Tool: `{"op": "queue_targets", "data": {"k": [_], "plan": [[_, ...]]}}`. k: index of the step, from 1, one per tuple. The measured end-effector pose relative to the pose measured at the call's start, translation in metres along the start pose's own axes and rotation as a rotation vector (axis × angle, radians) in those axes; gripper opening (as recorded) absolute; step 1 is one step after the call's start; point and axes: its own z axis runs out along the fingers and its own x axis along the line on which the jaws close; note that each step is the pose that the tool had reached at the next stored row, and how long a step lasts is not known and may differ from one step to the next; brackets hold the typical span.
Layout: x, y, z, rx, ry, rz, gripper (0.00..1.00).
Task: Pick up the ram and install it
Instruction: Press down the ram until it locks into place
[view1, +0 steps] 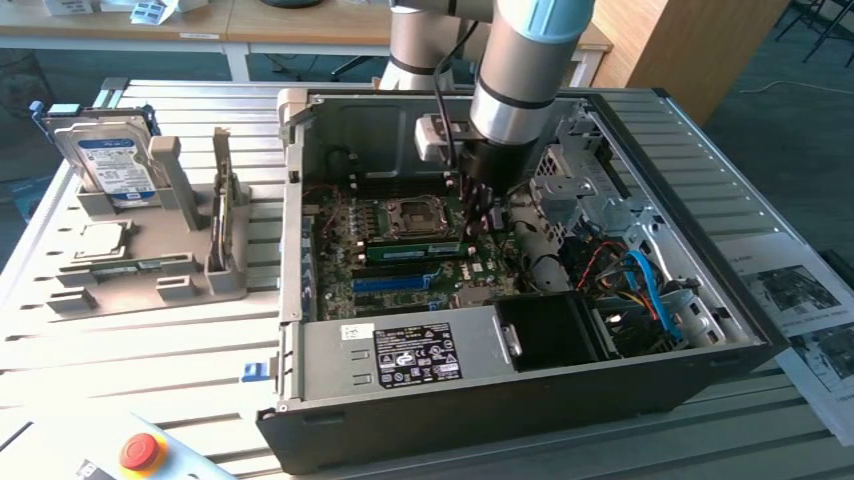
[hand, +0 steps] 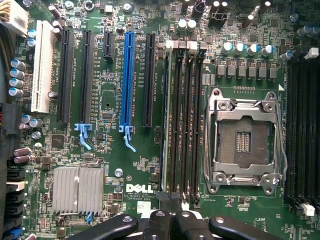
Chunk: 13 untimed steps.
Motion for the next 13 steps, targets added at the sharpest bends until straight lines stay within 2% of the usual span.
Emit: {"op": "queue_targets", "data": {"k": [13], "plan": [[0.0000,0.0000,0.0009,0.0000,0.0001,0.000,0.10]]}}
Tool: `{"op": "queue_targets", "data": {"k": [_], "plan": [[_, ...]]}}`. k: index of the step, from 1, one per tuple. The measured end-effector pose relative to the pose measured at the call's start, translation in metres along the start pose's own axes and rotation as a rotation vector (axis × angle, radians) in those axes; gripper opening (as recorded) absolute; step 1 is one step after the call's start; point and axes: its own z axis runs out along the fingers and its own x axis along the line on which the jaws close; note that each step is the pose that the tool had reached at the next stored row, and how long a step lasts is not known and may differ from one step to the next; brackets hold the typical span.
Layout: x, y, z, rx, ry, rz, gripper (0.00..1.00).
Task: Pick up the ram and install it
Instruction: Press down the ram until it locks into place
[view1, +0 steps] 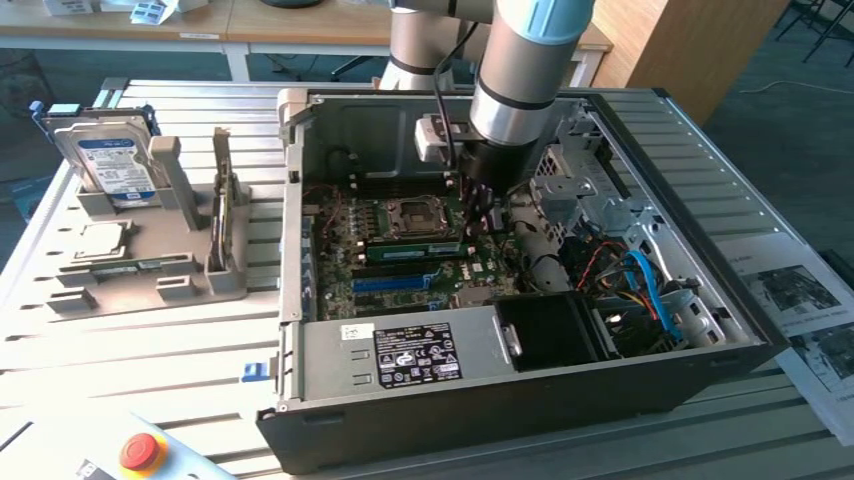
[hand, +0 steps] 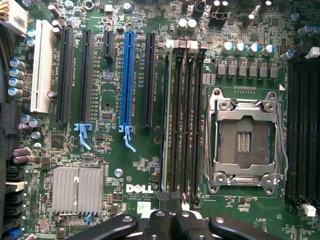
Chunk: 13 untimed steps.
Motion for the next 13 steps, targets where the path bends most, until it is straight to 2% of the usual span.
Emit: {"op": "queue_targets", "data": {"k": [13], "plan": [[0.0000,-0.0001,0.0015,0.0000,0.0001,0.000,0.10]]}}
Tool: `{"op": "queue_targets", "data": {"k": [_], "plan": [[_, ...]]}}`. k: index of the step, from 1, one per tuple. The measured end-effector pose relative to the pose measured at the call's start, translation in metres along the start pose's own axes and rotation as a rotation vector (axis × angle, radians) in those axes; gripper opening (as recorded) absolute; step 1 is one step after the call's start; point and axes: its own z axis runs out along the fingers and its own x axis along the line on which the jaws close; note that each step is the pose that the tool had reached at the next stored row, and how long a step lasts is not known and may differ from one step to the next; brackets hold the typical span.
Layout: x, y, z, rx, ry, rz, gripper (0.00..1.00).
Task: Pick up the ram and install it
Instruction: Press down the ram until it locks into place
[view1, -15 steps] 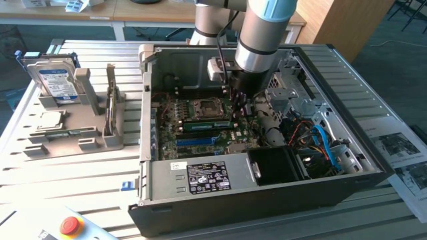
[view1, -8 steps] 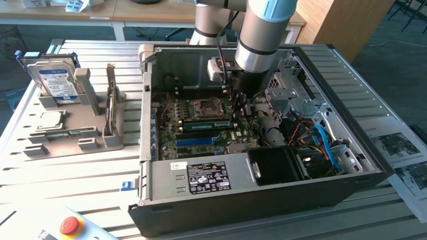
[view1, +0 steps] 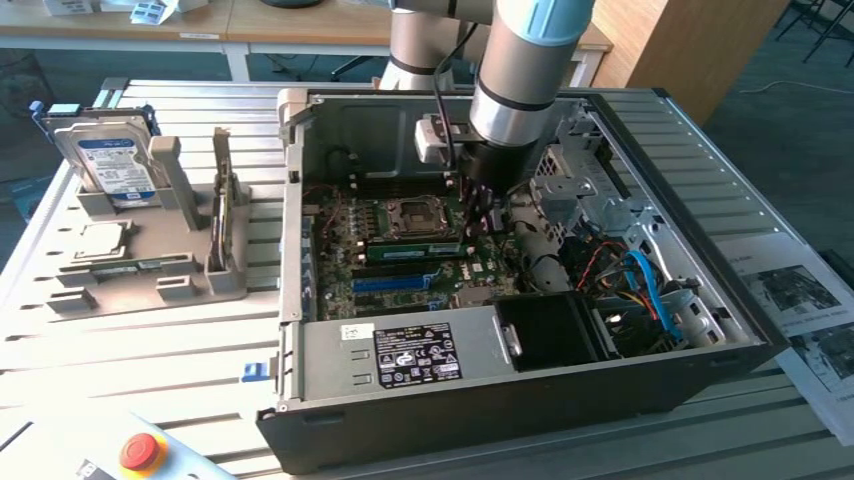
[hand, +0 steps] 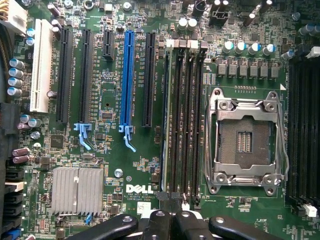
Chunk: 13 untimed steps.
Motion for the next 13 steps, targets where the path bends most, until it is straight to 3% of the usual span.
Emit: {"op": "queue_targets", "data": {"k": [13], "plan": [[0.0000,0.0000,0.0010,0.0000,0.0001,0.000,0.10]]}}
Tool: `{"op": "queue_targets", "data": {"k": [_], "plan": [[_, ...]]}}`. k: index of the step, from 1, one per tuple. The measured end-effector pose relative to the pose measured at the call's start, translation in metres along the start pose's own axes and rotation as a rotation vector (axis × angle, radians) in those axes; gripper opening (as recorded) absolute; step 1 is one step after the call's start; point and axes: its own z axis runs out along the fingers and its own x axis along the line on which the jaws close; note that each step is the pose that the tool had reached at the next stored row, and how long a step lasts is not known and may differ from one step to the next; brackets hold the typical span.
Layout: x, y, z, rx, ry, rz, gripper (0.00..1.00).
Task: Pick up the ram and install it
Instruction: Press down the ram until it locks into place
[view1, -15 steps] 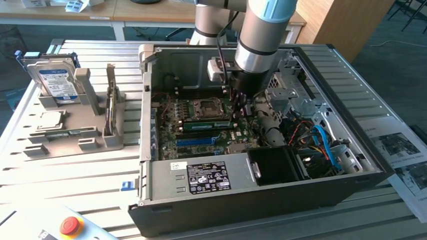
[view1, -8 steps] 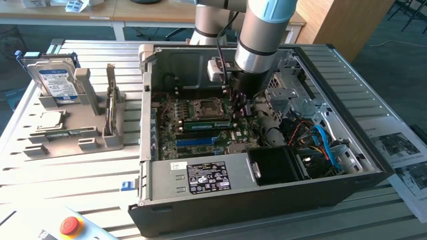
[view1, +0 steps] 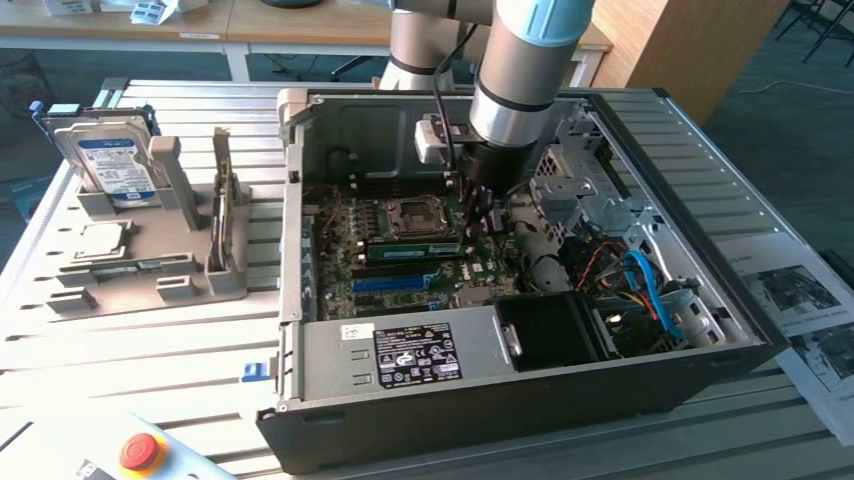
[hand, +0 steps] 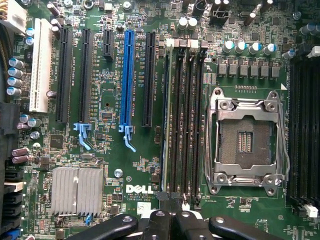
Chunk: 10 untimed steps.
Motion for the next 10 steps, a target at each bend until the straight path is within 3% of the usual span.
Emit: {"op": "queue_targets", "data": {"k": [10], "plan": [[-0.0001,0.0003,-0.0093,0.0001,-0.0003,0.000,0.10]]}}
